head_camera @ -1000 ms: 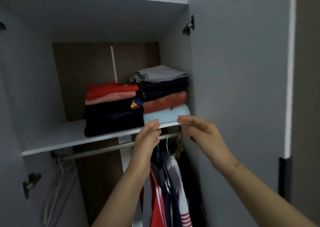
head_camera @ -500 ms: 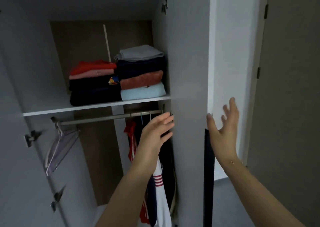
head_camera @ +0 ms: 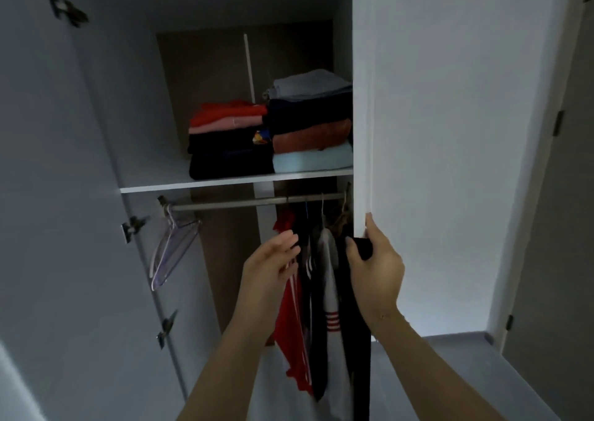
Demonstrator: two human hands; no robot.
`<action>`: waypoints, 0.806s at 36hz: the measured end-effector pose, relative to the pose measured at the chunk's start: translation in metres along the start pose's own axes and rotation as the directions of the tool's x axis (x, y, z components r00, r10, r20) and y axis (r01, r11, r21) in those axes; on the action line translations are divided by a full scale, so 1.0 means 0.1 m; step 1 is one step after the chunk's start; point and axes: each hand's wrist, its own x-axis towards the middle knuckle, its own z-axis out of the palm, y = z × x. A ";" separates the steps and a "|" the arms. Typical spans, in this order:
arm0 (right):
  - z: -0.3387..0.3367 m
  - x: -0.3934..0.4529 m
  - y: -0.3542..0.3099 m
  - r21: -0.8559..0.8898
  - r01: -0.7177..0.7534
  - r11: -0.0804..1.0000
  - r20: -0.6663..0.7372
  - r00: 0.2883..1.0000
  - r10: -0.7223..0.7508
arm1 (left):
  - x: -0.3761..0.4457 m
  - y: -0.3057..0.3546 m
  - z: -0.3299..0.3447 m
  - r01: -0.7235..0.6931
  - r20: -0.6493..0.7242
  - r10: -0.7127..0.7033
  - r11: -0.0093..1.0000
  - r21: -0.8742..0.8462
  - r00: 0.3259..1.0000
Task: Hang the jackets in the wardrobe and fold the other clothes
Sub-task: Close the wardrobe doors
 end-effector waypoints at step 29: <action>2.66 -1.59 -1.85 0.520 -0.450 0.726 0.702 0.709 -0.063 | -0.18 1.21 -3.54 -0.214 -0.518 0.638 0.724 0.656 0.570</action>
